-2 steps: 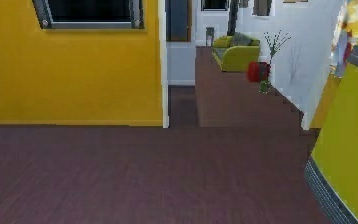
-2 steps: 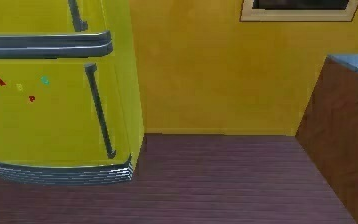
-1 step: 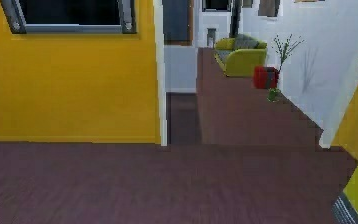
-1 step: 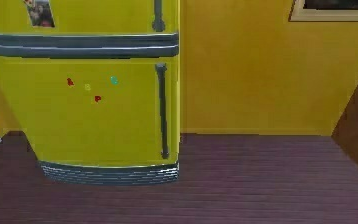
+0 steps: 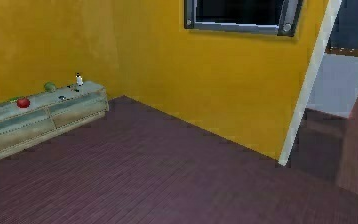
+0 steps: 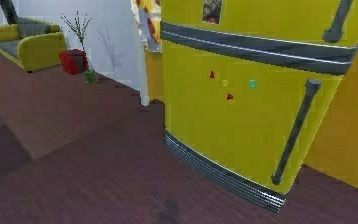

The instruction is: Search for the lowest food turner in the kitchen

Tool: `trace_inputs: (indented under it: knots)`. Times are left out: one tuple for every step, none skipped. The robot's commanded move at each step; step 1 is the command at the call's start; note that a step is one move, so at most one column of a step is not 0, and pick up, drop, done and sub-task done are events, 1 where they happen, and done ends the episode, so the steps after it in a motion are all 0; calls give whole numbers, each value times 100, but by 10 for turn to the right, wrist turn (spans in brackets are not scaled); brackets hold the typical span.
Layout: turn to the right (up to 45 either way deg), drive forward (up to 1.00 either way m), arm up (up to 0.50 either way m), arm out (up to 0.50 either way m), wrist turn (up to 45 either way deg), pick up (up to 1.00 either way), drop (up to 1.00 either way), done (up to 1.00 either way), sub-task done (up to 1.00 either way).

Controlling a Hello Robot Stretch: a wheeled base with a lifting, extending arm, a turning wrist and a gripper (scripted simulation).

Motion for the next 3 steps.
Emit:
trace_inputs:
  knots:
    - [0,55,0,0,0,0,0,0,0]
    - [-450,0,0,0,0,0,0,0,0]
    - [-30,0,0,0,0,0,0,0,0]
